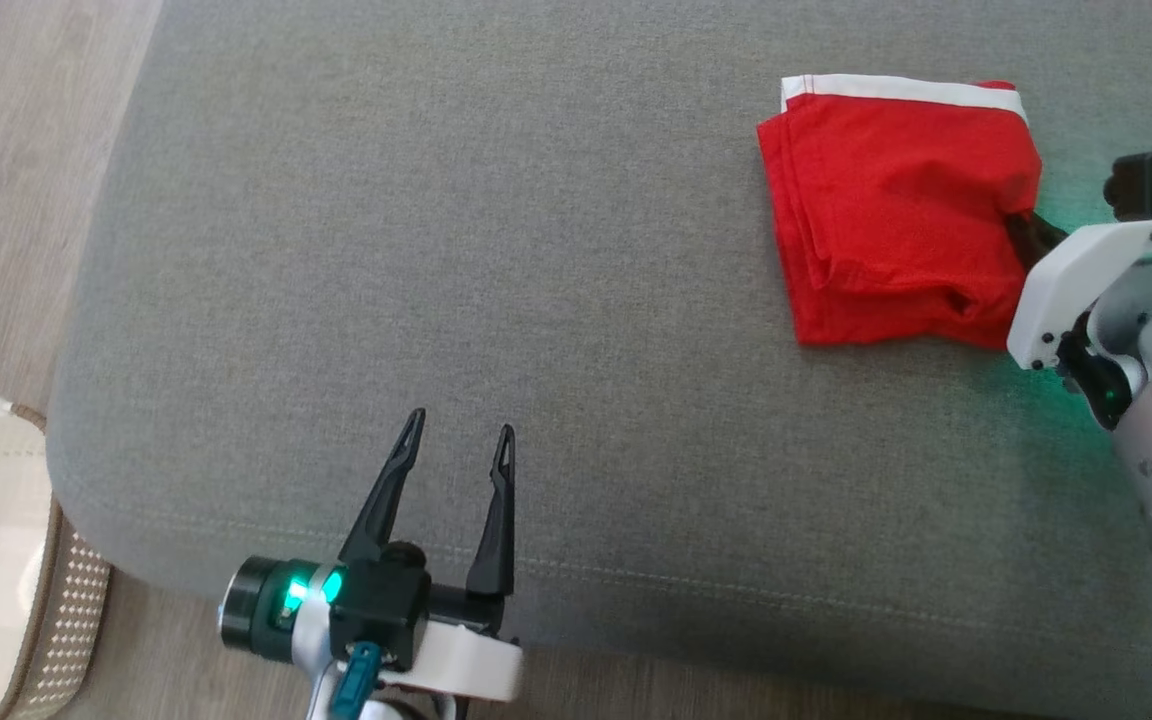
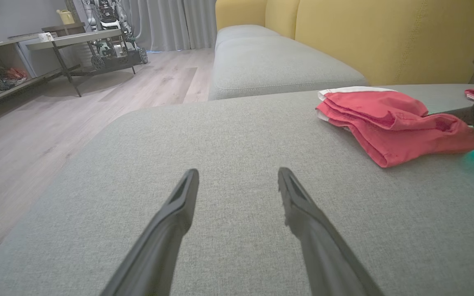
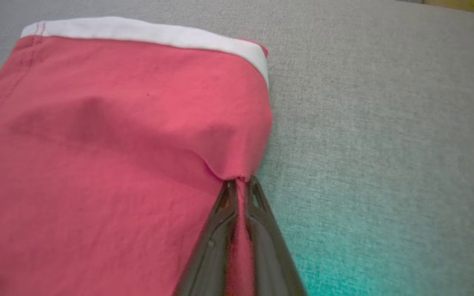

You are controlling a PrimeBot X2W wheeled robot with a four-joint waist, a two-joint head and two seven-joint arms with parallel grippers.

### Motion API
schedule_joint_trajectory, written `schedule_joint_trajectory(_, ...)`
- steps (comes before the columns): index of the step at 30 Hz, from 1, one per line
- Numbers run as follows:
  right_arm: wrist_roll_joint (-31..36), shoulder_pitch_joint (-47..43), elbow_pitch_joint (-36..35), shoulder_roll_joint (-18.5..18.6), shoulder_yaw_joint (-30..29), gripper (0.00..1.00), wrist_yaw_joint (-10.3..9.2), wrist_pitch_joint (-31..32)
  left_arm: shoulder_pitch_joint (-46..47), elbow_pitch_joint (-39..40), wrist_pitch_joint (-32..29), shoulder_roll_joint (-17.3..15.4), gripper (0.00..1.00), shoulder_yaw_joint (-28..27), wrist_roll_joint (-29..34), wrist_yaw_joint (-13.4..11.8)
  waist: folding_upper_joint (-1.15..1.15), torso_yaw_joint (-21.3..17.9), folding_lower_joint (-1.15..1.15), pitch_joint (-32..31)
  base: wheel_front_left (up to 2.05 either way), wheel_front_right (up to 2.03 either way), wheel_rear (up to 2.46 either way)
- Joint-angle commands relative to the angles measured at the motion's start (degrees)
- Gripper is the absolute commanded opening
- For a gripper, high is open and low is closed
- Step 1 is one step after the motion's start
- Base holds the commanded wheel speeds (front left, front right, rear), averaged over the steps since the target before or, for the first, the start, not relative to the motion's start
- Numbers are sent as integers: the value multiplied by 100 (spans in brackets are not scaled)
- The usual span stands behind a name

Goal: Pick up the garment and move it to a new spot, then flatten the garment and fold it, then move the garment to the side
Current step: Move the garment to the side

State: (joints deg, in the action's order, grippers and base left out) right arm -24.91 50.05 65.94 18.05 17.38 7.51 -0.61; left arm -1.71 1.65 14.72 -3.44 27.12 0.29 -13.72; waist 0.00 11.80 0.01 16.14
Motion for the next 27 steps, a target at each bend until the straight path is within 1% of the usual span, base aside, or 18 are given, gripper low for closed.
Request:
schedule_joint_trajectory(1, -82, 87, -43, 107, 162, 0, -2, -150, 206, 167, 28, -15, 100, -135, -6, -66, 0, -33, -1, -30, 0, 0, 0)
schedule_joint_trajectory(8, -157, 224, 35, 377, 507, 0, -2, -432, 159, 213, 28, -16, 100, -145, -68, -125, 0, -349, -1, -174, 0, 0, 0)
schedule_joint_trajectory(13, -151, 425, 49, 723, 718, 0, -2, -535, 150, 242, 28, -30, 100, -160, -66, -147, 0, -652, -1, -210, 0, 0, 0)
schedule_joint_trajectory(15, -153, 517, 79, 898, 754, 0, -2, -573, 174, 235, 28, -49, 100, -158, -48, -144, 0, -758, -1, -200, 0, 0, 0)
schedule_joint_trajectory(16, -153, 517, 79, 898, 754, 0, -2, -573, 174, 235, 28, -49, 100, -158, -48, -144, 0, -758, -1, -200, 0, 0, 0)
schedule_joint_trajectory(22, -149, 773, 185, 1381, 777, 0, -2, -669, 242, 257, 28, -92, 100, -175, -24, -179, 0, -1034, -1, -137, 0, 0, 0)
schedule_joint_trajectory(27, -140, 965, 283, 1711, 724, 0, -2, -753, 284, 277, 28, -124, 100, -170, -25, -186, 0, -1198, -1, 14, 0, 0, 0)
